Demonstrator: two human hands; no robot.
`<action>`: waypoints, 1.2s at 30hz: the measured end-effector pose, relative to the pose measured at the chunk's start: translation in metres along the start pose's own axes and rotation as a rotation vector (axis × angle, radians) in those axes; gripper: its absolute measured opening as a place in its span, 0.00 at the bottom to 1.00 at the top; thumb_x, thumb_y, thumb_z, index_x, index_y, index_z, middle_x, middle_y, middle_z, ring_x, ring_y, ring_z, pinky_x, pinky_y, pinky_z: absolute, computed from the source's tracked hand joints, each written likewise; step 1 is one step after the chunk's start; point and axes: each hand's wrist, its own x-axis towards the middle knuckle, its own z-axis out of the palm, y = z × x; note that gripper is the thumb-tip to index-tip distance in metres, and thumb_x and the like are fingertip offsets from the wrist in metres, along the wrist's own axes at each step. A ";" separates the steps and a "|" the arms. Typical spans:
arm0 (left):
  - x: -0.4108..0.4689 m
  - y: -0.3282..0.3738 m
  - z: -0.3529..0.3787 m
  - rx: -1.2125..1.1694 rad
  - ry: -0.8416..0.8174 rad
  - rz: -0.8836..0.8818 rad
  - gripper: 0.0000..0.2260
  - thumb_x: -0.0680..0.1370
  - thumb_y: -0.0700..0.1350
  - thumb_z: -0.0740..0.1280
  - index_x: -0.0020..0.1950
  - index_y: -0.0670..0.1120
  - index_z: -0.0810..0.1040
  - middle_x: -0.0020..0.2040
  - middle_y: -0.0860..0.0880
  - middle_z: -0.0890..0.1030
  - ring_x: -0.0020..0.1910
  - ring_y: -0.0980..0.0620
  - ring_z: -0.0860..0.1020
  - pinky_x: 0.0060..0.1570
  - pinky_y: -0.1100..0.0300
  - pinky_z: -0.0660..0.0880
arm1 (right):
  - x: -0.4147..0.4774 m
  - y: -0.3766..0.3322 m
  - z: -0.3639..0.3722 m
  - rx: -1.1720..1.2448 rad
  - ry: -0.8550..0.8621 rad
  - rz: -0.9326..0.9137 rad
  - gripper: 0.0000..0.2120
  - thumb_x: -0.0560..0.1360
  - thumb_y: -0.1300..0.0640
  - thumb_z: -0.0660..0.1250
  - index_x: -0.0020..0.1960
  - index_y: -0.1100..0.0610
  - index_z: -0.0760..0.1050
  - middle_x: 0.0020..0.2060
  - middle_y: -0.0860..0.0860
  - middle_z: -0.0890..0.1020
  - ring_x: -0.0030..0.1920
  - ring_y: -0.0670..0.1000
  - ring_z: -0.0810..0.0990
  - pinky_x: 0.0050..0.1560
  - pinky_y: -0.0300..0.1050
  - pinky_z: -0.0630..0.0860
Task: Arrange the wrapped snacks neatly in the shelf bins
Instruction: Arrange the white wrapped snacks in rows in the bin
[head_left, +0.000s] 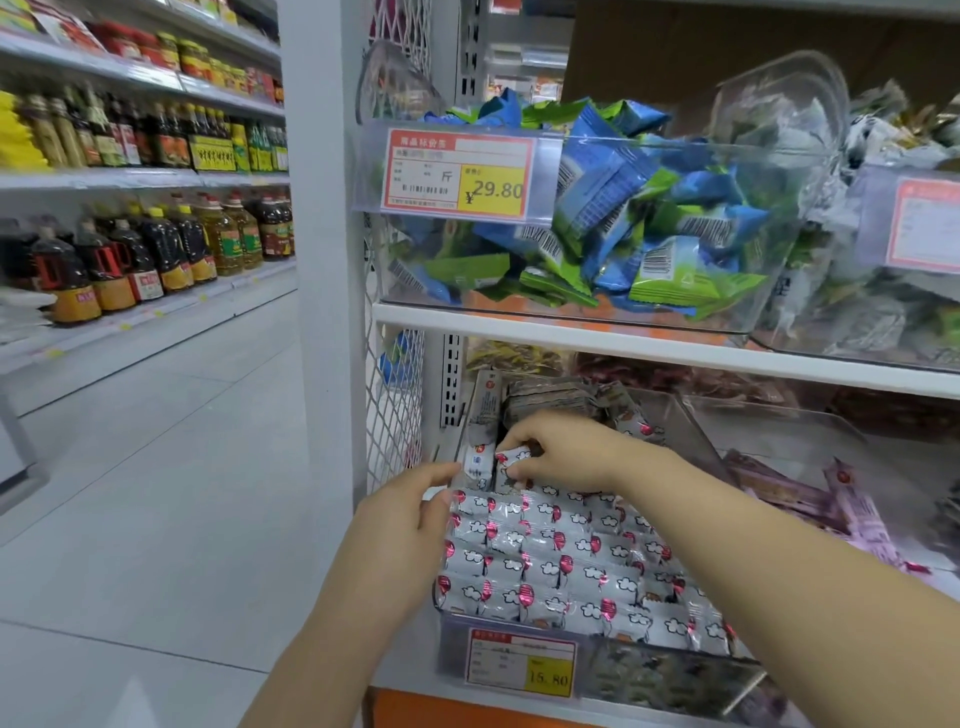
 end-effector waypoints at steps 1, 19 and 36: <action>0.000 0.000 0.000 -0.001 -0.003 -0.002 0.13 0.80 0.46 0.59 0.63 0.58 0.73 0.58 0.59 0.78 0.53 0.60 0.77 0.52 0.61 0.75 | 0.002 0.000 0.002 -0.009 -0.019 -0.011 0.13 0.76 0.54 0.67 0.59 0.55 0.77 0.53 0.50 0.81 0.44 0.47 0.77 0.40 0.39 0.70; -0.004 0.003 -0.004 0.003 -0.025 0.010 0.13 0.81 0.46 0.59 0.64 0.58 0.73 0.55 0.63 0.76 0.45 0.67 0.74 0.38 0.79 0.66 | 0.003 0.008 0.024 0.203 -0.023 0.210 0.10 0.77 0.56 0.65 0.53 0.61 0.79 0.40 0.46 0.79 0.40 0.47 0.77 0.44 0.40 0.75; 0.002 0.000 -0.003 -0.034 -0.002 0.035 0.14 0.80 0.45 0.59 0.64 0.56 0.73 0.57 0.60 0.78 0.51 0.65 0.76 0.49 0.70 0.70 | 0.022 -0.030 0.030 0.279 0.442 0.118 0.19 0.73 0.59 0.68 0.63 0.55 0.71 0.61 0.54 0.73 0.55 0.51 0.74 0.41 0.32 0.64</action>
